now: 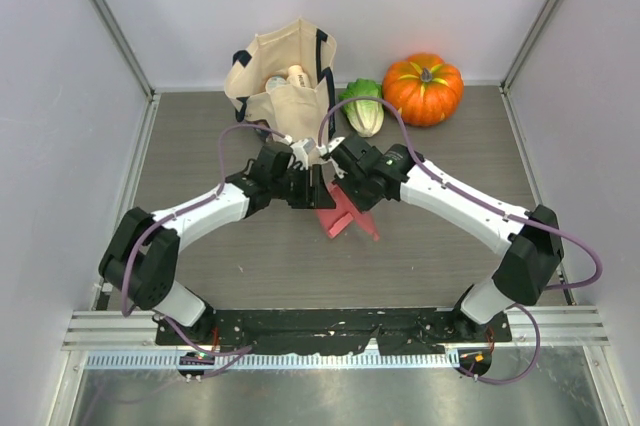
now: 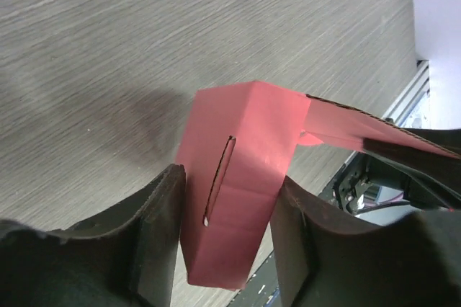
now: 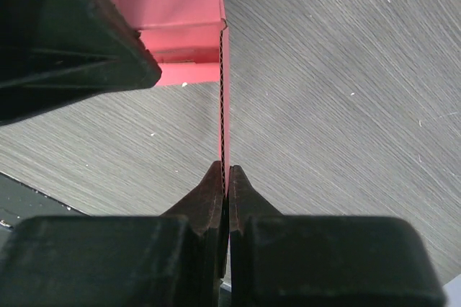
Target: Fold the paper box
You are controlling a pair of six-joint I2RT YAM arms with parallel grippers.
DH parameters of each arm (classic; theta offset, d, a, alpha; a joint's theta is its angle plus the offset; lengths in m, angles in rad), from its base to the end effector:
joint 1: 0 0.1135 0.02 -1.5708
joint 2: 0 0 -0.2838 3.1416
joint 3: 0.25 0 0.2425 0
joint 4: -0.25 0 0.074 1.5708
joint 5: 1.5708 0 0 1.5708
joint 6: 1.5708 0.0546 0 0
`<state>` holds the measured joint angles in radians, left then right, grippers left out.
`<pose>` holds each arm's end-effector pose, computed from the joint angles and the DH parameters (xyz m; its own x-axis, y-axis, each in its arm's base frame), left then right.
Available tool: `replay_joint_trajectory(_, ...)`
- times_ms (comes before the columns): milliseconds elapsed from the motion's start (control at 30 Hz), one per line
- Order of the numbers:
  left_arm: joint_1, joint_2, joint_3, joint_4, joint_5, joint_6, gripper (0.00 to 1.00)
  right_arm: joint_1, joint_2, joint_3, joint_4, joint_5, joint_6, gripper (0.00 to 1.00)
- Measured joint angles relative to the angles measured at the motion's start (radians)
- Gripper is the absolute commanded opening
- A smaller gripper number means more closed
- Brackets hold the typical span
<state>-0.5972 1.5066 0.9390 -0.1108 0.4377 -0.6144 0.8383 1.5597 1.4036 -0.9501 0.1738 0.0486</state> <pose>0.2584 -0.2037 0.2435 -0.8749 -0.0364 -0.4829 0.3400 0.6638 -0.6662 0.2180 0.2283 0.3058 -0.6302 -0.6291 -0.4550 -0.6506 0.7477 -0.1327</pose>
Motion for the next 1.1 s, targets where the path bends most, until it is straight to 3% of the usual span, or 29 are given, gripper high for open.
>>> replay_joint_trajectory(33, 0.0, 0.015, 0.0, 0.002, -0.003, -0.004, 0.44, 0.0, 0.0, 0.003, -0.001, 0.0, -0.001, 0.18)
replay_joint_trajectory(100, -0.001, 0.03, -0.003, 0.008, -0.011, -0.007, 0.4, 0.0, 0.001, 0.005, 0.003, 0.01, 0.009, 0.47)
replay_joint_trajectory(133, -0.004, 0.029, -0.01, 0.011, -0.026, -0.01, 0.38, 0.0, 0.001, 0.006, 0.004, 0.028, 0.021, 0.55)
replay_joint_trajectory(267, -0.003, 0.024, -0.083, 0.074, -0.092, -0.059, 0.35, -0.003, -0.011, -0.019, 0.035, 0.164, 0.158, 0.67)
replay_joint_trajectory(300, -0.003, 0.017, -0.127, 0.118, -0.112, -0.081, 0.35, -0.005, -0.024, -0.04, 0.044, 0.194, 0.193, 0.79)
replay_joint_trajectory(467, -0.003, -0.051, -0.379, 0.287, -0.219, -0.229, 0.41, -0.041, -0.254, -0.283, 0.102, 0.255, 0.389, 0.8)
replay_joint_trajectory(500, -0.005, -0.062, -0.417, 0.315, -0.235, -0.25, 0.53, -0.054, -0.31, -0.323, 0.11, 0.246, 0.412, 0.81)
replay_joint_trajectory(600, -0.015, -0.113, -0.499, 0.399, -0.279, -0.309, 0.74, -0.095, -0.505, -0.463, 0.185, 0.179, 0.491, 0.81)
replay_joint_trajectory(700, -0.053, -0.174, -0.52, 0.411, -0.34, -0.326, 0.81, -0.091, -0.599, -0.605, 0.296, 0.076, 0.584, 0.76)
replay_joint_trajectory(767, -0.092, -0.222, -0.522, 0.375, -0.382, -0.323, 0.77, -0.077, -0.618, -0.694, 0.382, 0.021, 0.645, 0.7)
replay_joint_trajectory(867, -0.163, -0.338, -0.52, 0.263, -0.479, -0.304, 0.61, -0.016, -0.589, -0.808, 0.517, 0.004, 0.741, 0.63)
replay_joint_trajectory(933, -0.182, -0.389, -0.508, 0.188, -0.535, -0.286, 0.57, 0.014, -0.563, -0.832, 0.567, 0.012, 0.78, 0.63)
replay_joint_trajectory(1033, -0.181, -0.387, -0.457, 0.095, -0.605, -0.243, 0.52, 0.041, -0.486, -0.831, 0.665, 0.034, 0.827, 0.59)
replay_joint_trajectory(1100, -0.18, -0.344, -0.421, 0.068, -0.63, -0.222, 0.48, 0.058, -0.422, -0.824, 0.705, 0.07, 0.849, 0.5)
